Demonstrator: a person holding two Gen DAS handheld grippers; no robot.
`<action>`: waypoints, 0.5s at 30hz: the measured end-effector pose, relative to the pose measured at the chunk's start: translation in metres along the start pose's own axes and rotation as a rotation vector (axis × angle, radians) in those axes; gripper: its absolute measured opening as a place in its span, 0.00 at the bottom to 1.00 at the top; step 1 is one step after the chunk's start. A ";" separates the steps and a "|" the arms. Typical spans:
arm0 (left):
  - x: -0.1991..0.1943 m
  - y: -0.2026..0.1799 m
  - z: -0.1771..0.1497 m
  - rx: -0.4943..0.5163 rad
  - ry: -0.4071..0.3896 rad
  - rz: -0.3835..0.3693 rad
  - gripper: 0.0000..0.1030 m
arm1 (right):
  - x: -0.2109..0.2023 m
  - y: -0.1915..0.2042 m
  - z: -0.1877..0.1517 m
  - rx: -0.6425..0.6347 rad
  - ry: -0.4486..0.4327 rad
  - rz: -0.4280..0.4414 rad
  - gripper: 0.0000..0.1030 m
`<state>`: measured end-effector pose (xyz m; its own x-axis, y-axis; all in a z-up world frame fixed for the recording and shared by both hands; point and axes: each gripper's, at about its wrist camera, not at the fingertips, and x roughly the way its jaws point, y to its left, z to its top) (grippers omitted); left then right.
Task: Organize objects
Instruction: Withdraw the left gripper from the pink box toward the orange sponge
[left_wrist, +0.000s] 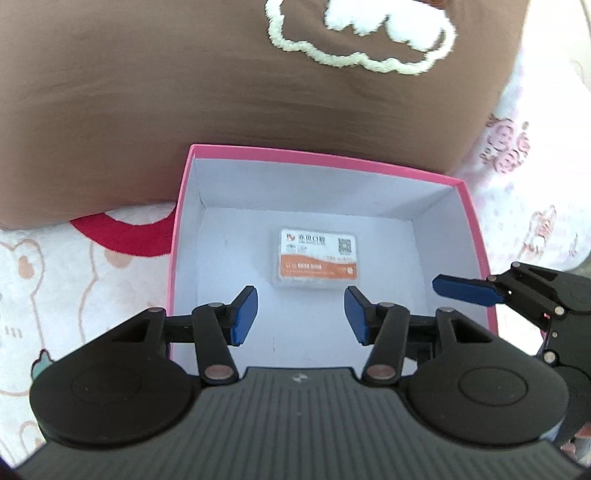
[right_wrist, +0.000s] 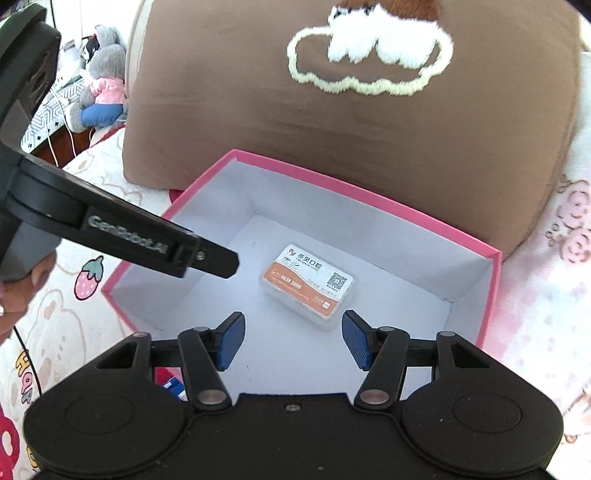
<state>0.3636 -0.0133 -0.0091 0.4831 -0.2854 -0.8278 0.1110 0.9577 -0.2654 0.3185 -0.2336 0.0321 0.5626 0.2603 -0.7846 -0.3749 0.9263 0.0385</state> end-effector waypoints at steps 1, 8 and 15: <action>-0.004 -0.001 -0.003 0.003 0.004 -0.003 0.52 | -0.006 0.004 -0.004 0.000 -0.009 -0.005 0.61; -0.033 -0.004 -0.025 0.054 0.011 -0.011 0.53 | -0.040 0.017 -0.016 0.007 -0.049 -0.015 0.61; -0.096 0.003 -0.043 0.064 -0.008 -0.014 0.54 | -0.071 0.039 -0.025 0.004 -0.063 -0.017 0.61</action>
<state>0.2802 0.0153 0.0480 0.4880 -0.2987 -0.8201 0.1729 0.9541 -0.2446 0.2450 -0.2225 0.0735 0.6143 0.2612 -0.7446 -0.3623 0.9316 0.0278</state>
